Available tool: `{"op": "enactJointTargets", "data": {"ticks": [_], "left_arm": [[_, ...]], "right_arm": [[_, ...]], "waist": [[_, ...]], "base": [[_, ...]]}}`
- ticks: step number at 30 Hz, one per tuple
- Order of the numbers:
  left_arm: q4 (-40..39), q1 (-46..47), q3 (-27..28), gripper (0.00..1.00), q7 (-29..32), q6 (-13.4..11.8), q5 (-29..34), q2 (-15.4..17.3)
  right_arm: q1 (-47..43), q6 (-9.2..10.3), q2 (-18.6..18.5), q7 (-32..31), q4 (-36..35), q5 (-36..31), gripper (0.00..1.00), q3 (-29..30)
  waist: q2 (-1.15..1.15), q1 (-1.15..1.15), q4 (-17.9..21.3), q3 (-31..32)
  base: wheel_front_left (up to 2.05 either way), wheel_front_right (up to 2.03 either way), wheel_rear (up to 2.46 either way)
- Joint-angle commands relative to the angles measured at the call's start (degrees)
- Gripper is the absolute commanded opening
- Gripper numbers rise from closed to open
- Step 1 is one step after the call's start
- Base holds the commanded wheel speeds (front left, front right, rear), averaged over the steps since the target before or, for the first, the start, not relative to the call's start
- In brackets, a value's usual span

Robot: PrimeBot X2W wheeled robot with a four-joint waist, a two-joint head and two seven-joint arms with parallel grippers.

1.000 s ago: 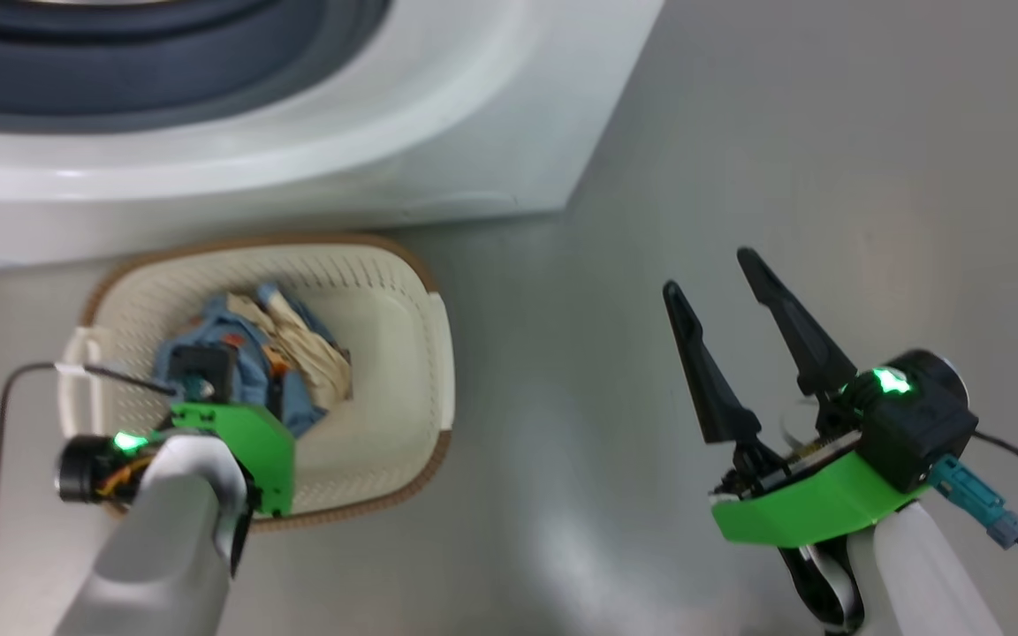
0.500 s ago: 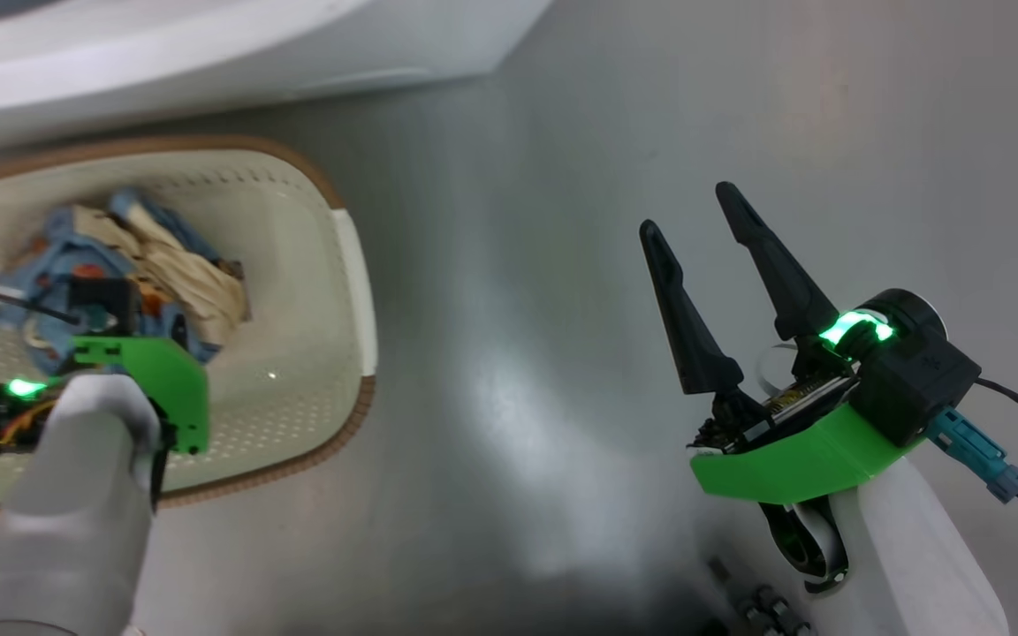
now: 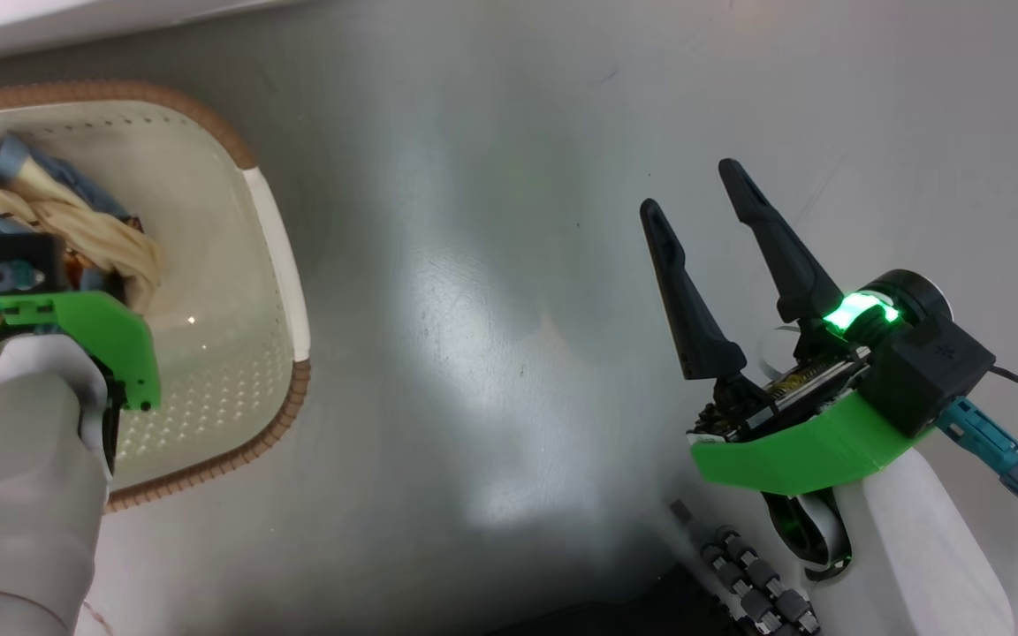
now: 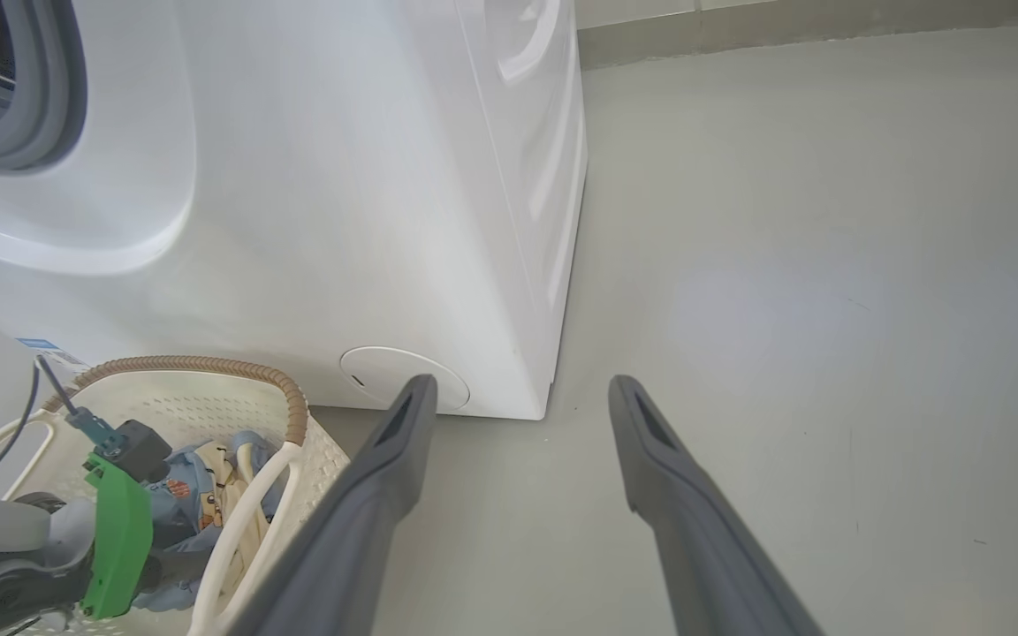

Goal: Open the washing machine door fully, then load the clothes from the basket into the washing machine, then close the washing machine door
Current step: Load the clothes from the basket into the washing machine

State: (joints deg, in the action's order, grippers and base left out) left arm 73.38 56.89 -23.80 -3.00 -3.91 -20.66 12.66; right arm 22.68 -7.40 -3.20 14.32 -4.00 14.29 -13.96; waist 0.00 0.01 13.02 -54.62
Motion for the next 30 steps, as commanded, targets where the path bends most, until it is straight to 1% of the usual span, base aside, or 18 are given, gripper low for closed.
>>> {"op": "enactJointTargets", "data": {"ticks": [1, 2, 3, 4, 5, 6, 12, 18, 21, 30], "left_arm": [[0.10, -0.66, 1.60, 1.00, 0.31, -0.70, -0.85, 2.05], [0.15, -0.45, 1.69, 1.00, 0.50, -0.78, -1.04, 2.00], [0.19, -0.31, 1.72, 0.95, 0.71, -0.85, -1.18, 1.98], [0.23, -0.19, 1.89, 0.51, 0.97, -0.89, -1.48, 1.93], [0.26, -0.13, 1.86, 0.31, 1.26, -0.91, -1.57, 1.87], [0.29, -0.08, 1.92, 0.00, 1.48, -1.03, -1.74, 1.86], [0.42, -0.37, 1.48, 0.00, 2.03, -1.37, -1.96, 1.89], [0.48, -0.79, 1.20, 0.00, 1.24, -1.75, -2.31, 1.71], [0.50, -1.11, -0.09, 0.00, -0.36, -1.86, -1.28, 1.54], [0.52, -3.50, 0.74, 0.00, -5.25, -1.50, -2.99, 0.86]], "right_arm": [[-1.34, -0.09, 0.33, 0.67, -1.44, 0.24, 1.00, -1.25], [-1.34, -0.09, 0.33, 0.67, -1.45, 0.21, 1.00, -1.30], [-1.32, -0.09, 0.33, 0.67, -1.43, 0.19, 1.00, -1.38], [-1.31, -0.09, 0.33, 0.67, -1.41, 0.18, 1.00, -1.47], [-1.29, -0.09, 0.33, 0.67, -1.38, 0.19, 1.00, -1.54], [-1.27, -0.09, 0.33, 0.67, -1.36, 0.22, 1.00, -1.57], [-1.33, -0.09, 0.33, 0.67, -1.19, 0.35, 1.00, -1.40], [-1.32, -0.09, 0.33, 0.67, -0.83, -0.12, 1.00, -1.13], [-1.43, -0.09, 0.33, 0.67, -0.56, -0.47, 1.00, -0.93], [-2.31, -0.09, 0.33, 0.68, 0.87, -1.85, 1.00, -0.26]], "waist": [[0.00, -0.01, 0.33, -0.57], [0.00, -0.01, 0.33, -0.62], [0.00, -0.01, 0.36, -0.63], [0.00, -0.01, 0.39, -0.61], [0.00, -0.01, 0.44, -0.56], [0.00, -0.01, 0.49, -0.51], [0.00, -0.01, 0.59, 0.15], [0.00, -0.01, -0.29, 1.81], [0.00, -0.01, -1.03, 3.22], [0.00, -0.01, -3.26, 8.82]], "base": [[0.00, 0.00, 0.00], [0.00, 0.00, 0.00], [0.00, 0.00, 0.00], [0.00, 0.00, 0.00], [0.00, 0.00, 0.00], [0.00, 0.00, 0.00], [0.00, 0.00, 0.00], [0.00, 0.00, 0.00], [0.00, 0.00, 0.00], [0.00, 0.00, 0.00]]}}
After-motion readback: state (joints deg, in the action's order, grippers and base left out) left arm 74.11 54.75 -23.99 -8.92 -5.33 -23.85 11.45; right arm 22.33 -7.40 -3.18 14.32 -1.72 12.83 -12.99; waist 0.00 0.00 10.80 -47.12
